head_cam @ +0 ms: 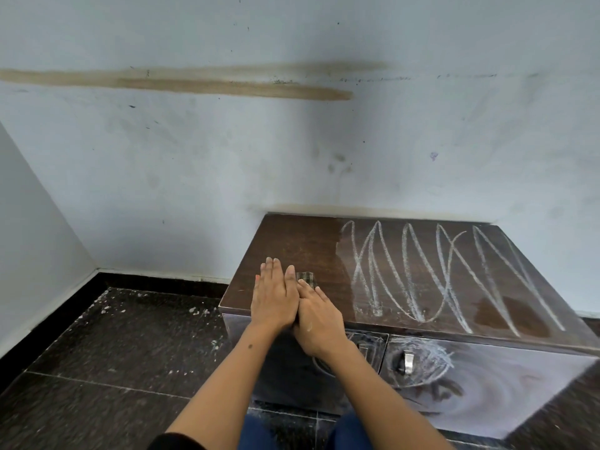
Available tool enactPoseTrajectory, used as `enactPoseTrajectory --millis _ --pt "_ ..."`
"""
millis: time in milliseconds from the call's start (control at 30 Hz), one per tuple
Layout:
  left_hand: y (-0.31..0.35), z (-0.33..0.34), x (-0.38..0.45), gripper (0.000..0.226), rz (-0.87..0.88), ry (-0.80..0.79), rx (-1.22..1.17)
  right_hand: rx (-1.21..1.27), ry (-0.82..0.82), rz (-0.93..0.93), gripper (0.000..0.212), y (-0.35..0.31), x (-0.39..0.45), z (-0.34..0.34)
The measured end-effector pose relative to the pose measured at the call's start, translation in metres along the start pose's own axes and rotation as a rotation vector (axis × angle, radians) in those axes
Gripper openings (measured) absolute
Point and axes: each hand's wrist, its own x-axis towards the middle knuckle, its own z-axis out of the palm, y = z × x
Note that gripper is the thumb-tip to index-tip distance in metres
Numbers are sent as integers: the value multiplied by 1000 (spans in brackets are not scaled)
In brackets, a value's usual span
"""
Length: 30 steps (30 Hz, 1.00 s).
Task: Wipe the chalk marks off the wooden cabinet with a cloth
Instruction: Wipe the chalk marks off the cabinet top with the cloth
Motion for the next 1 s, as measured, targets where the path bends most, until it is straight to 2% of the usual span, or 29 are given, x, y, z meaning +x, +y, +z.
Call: enactPoseTrajectory --millis 100,267,533,800,1000 --pt "0 10 1 58 -5 0 18 1 61 85 61 5 -10 -2" --pt "2 19 10 57 56 19 216 -28 173 222 49 30 -30 -9" --pt "22 35 35 57 117 -8 344 -51 153 274 49 49 1 -17" --pt "33 51 57 56 198 -69 431 -89 183 288 50 48 -38 -19" --pt "29 55 57 55 186 -63 436 -89 109 333 53 68 9 -28"
